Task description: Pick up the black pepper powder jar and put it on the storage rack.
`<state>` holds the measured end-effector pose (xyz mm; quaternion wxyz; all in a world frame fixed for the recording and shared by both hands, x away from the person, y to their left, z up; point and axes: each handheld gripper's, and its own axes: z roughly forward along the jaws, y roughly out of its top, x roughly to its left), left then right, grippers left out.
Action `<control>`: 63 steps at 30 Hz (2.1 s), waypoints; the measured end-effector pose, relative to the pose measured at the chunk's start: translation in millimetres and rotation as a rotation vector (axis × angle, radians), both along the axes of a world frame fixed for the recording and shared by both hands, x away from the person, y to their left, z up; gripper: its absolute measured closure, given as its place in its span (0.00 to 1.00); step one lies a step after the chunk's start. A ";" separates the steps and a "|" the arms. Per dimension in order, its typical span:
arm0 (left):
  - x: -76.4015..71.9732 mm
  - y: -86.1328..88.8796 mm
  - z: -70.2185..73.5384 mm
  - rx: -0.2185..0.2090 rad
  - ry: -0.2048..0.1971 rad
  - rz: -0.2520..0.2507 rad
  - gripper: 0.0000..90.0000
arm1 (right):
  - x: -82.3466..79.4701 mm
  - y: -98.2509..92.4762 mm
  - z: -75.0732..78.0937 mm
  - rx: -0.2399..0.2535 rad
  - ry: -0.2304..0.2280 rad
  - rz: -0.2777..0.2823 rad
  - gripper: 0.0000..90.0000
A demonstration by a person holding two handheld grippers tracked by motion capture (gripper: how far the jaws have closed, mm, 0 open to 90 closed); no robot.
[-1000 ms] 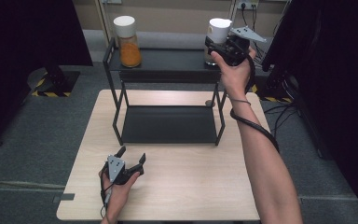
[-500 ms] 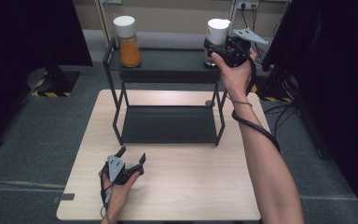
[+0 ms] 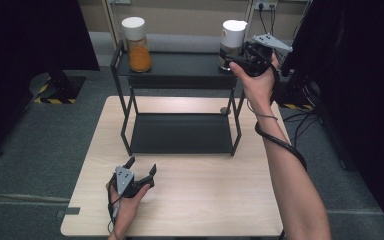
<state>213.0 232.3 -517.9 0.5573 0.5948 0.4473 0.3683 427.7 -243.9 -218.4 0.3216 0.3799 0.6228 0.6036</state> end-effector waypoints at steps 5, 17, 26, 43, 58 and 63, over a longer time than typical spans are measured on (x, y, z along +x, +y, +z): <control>0.0 -0.2 0.2 0.002 0.001 0.000 0.16 | -7.6 -2.2 -1.7 -0.008 -0.016 0.014 0.03; -0.2 -0.5 0.2 0.004 0.000 0.001 0.17 | -22.4 -5.4 -8.6 -0.049 -0.025 0.037 0.02; -0.3 -0.5 0.0 0.003 -0.001 0.002 0.17 | -33.1 -8.8 -15.9 -0.048 -0.049 0.060 0.02; -0.3 -0.9 0.5 0.005 0.001 0.004 0.16 | -59.1 -28.2 -38.5 -0.037 -0.063 0.093 0.02; -0.8 -1.3 0.2 0.005 -0.001 0.007 0.16 | -79.8 -40.7 -74.0 -0.049 -0.033 0.144 0.02; -0.9 -1.4 -0.2 0.001 -0.002 0.009 0.16 | -83.1 -42.5 -83.0 -0.056 -0.019 0.156 0.02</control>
